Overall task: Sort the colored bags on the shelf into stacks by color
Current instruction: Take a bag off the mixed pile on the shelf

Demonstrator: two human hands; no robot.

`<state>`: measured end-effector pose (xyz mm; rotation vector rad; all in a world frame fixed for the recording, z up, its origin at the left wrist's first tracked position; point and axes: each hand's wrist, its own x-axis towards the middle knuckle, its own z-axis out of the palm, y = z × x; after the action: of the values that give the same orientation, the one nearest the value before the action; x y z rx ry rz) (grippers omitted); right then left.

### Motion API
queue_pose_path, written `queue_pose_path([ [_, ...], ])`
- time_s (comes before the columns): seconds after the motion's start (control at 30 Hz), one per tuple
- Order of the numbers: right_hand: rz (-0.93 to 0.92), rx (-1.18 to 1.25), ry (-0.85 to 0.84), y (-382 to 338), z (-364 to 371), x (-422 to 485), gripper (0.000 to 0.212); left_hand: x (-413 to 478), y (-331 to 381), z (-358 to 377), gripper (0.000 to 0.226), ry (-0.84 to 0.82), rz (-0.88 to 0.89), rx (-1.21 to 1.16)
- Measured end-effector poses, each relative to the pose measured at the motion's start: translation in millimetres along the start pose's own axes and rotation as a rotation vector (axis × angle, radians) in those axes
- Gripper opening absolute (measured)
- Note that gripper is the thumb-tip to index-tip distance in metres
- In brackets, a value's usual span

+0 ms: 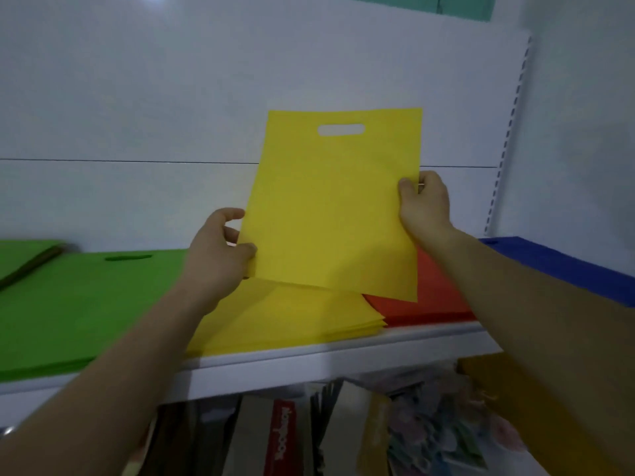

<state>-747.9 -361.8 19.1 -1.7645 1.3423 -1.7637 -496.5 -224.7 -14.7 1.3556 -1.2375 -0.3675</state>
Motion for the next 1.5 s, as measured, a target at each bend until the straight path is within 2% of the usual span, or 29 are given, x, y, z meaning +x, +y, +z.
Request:
queue_pose_path([
  [0.13, 0.025, 0.053, -0.11, -3.0, 34.1, 6.7, 0.026, -3.4, -1.4, -15.7, 0.044, 0.108, -0.032, 0.12],
  [0.37, 0.047, -0.037, -0.281, -9.4, 62.5, -10.4, 0.027, -22.6, -12.3, -42.9, 0.047, 0.143, -0.037, 0.397],
  [0.5, 0.067, -0.12, -0.405, -12.4, 67.7, -22.4, 0.017, -32.8, -13.3, -53.0, 0.049, 0.065, -0.055, 0.496],
  [0.7, 0.067, -0.298, -0.618, -16.2, 63.5, -39.9, 0.011, -43.7, -9.5, -67.6, 0.033, -0.117, -0.068, 0.728],
  [0.87, 0.017, -0.592, -0.748, -17.8, 61.1, -51.9, 0.062, -51.7, -12.7, -75.8, 0.024, -0.237, -0.067, 0.917],
  [0.97, -0.044, -0.727, -0.855, -15.5, 64.8, -55.9, 0.072, -55.9, -15.9, -80.8, 0.036, -0.354, -0.03, 0.872],
  [1.07, -0.056, -0.81, -0.864, -13.3, 69.9, -59.8, 0.074, -60.9, -16.0, -83.6, 0.069, -0.533, -0.038, 0.813],
  [1.13, -0.067, -0.841, -0.86, -14.9, 71.9, -62.8, 0.074, -63.1, -15.4, -82.9, 0.082, -0.576, -0.044, 0.821],
  [1.17, -0.067, -0.829, -0.872, -16.6, 72.1, -64.1, 0.074, -63.4, -16.4, -82.3, 0.081, -0.57, -0.034, 0.825],
  [1.33, -0.097, -0.808, -1.039, -21.8, 72.8, -68.9, 0.067, -61.0, -22.2, -84.2, 0.051, -0.515, 0.01, 0.801],
  [1.5, -0.117, -0.845, -1.07, -19.1, 79.4, -71.2, 0.067, -58.0, -23.4, -86.4, 0.049, -0.511, 0.018, 0.816],
])
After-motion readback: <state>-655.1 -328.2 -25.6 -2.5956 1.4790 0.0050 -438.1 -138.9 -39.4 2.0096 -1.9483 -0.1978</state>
